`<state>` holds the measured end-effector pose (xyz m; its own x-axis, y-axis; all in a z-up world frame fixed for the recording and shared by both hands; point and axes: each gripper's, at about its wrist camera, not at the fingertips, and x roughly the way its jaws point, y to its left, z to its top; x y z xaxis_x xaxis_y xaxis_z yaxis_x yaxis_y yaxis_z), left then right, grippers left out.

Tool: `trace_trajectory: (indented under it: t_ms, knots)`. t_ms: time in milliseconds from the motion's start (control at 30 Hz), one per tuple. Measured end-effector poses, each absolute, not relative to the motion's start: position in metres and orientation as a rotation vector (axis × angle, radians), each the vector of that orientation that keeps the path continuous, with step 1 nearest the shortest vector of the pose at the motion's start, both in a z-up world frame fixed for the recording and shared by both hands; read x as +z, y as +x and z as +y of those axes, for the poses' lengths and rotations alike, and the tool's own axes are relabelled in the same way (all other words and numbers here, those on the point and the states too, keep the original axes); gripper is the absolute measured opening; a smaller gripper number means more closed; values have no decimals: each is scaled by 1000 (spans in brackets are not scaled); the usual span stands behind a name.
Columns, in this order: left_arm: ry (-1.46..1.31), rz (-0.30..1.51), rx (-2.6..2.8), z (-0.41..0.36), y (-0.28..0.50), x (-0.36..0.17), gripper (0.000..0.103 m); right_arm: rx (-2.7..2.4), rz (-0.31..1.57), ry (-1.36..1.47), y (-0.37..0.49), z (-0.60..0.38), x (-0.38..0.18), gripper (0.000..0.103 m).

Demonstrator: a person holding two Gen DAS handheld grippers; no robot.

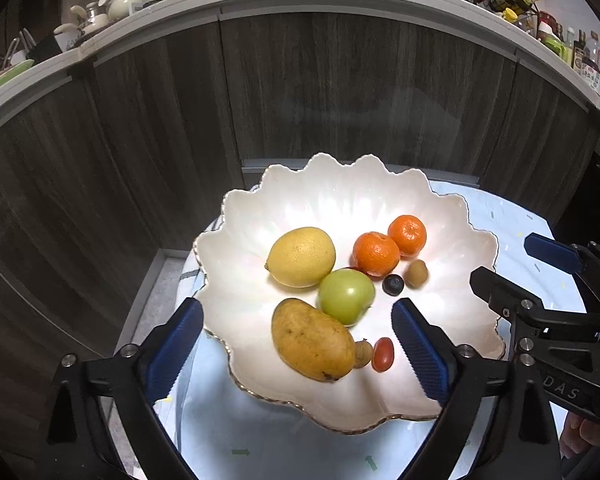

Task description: Organize fruits

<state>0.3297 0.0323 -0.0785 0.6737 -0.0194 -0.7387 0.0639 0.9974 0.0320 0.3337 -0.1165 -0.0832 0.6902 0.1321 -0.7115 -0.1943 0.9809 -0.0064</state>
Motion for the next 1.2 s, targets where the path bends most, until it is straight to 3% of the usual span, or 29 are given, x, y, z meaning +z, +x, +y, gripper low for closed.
trace_trajectory:
  t_ms: [300,1200]
  knots:
    - [55,810,-34,31,316,-66,102,156,766,-66,322,-122,-70,76]
    - [49,746,-34,16,224,-17,103,85,717,9,230,-149,-21,76]
